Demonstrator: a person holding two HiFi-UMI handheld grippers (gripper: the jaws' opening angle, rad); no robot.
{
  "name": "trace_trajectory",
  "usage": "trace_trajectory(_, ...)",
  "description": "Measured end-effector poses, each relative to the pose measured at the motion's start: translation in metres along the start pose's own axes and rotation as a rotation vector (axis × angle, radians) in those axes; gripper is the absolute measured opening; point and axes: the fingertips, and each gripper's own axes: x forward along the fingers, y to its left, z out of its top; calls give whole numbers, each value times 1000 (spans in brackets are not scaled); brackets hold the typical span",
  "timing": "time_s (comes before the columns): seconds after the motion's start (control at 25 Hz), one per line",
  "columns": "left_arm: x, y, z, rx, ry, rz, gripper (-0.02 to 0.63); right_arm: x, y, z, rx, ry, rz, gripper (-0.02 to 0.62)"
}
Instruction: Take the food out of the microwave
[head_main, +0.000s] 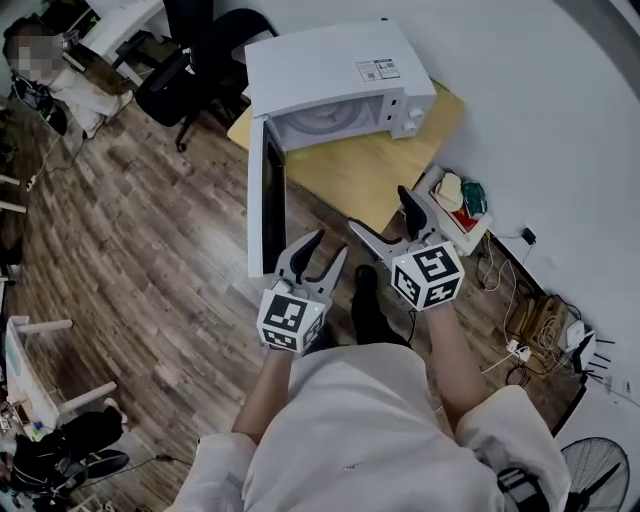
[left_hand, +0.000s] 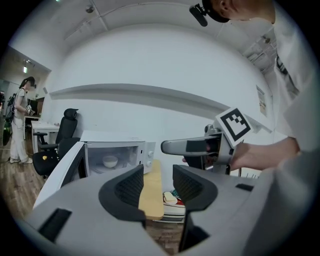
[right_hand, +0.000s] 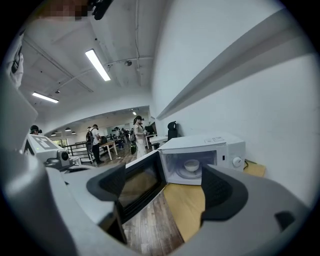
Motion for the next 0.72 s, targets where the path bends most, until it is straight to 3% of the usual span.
trace_trajectory(0.44,70,27,-2,-58,9,147,189,84,-62,-8,-27,69,169,482)
trace_trajectory(0.72,96,53,-6,-86,-3,243,198,140,-89,-25,-81,98,216,506)
